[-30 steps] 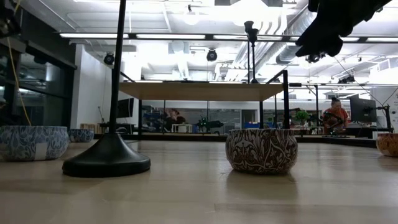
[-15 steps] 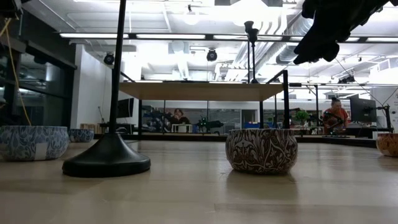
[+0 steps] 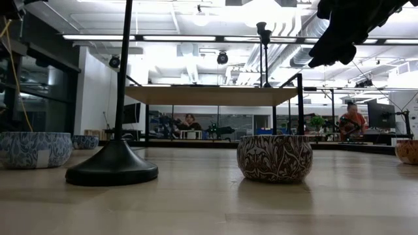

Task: Pick & Place candle stick holders
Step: Put the black candle holder on the shelf

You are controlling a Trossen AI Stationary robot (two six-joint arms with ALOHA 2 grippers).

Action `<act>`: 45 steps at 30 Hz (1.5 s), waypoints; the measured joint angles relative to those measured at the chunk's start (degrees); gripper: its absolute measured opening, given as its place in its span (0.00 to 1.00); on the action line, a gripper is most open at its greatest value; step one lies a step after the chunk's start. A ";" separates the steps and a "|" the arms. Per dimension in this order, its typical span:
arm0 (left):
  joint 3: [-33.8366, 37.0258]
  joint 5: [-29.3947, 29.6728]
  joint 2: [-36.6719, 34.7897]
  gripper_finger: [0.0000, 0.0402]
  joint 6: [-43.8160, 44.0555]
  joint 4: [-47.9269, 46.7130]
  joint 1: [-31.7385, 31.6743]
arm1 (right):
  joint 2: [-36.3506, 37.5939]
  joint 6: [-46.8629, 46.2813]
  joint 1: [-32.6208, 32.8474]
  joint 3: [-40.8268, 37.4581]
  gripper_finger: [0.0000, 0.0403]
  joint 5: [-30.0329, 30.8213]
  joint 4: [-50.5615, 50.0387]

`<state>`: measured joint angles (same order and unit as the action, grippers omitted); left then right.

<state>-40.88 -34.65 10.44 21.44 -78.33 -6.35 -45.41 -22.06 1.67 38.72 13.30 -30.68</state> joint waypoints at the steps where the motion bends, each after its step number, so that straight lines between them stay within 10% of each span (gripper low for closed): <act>1: 0.00 0.00 0.19 0.44 1.60 0.89 0.00 | 0.00 0.02 -0.02 0.00 0.50 0.00 -0.01; 16: -8.02 2.01 3.93 0.42 23.70 1.86 0.00 | 0.00 0.24 -0.02 0.00 0.50 0.02 -0.10; 45: -29.20 14.62 46.87 0.42 27.16 -11.66 6.60 | 0.02 3.17 -0.02 0.00 0.50 -3.34 -0.43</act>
<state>-70.08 -20.03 57.31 48.60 -89.98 0.25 -45.39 -18.90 1.65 38.72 9.96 -31.11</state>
